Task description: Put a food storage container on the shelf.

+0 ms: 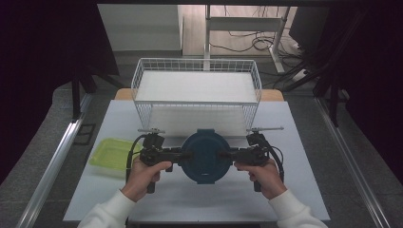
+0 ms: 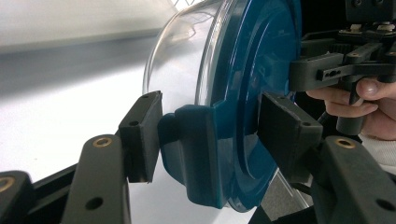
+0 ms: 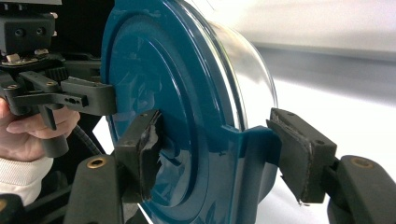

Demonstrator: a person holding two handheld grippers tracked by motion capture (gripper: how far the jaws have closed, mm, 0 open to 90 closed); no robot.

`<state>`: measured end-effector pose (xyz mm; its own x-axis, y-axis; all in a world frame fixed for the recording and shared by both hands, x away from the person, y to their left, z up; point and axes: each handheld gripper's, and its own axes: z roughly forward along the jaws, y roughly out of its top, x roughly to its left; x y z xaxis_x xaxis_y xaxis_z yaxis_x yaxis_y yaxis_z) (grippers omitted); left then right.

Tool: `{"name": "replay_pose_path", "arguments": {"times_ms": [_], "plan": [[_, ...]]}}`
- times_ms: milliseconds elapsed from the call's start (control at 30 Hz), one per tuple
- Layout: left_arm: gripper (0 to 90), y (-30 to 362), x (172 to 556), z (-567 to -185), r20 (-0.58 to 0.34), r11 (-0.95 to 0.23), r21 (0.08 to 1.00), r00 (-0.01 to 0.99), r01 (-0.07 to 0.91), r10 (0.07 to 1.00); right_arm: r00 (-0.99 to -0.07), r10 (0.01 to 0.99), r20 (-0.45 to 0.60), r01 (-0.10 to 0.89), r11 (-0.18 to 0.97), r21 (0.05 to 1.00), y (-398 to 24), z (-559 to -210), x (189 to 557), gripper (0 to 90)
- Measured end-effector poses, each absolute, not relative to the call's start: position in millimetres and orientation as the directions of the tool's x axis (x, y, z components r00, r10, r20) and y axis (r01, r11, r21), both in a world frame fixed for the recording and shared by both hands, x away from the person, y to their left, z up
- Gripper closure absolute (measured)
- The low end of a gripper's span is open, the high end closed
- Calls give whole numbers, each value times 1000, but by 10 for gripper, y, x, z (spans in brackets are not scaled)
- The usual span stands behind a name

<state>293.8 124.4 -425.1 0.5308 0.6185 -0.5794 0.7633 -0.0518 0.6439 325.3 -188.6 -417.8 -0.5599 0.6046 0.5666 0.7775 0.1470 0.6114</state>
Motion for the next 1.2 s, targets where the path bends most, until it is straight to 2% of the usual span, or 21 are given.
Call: {"name": "replay_pose_path", "arguments": {"times_ms": [600,1200], "plan": [[421,1268,3048,-4044,-565,-55,668,554,742,612,-595,611,522,741,165,651,-1858,-3917,3351,360],[424,1334,3255,-3643,-542,-27,709,568,705,619,-626,602,495,708,174,685,-1791,-3499,3594,360]]}}
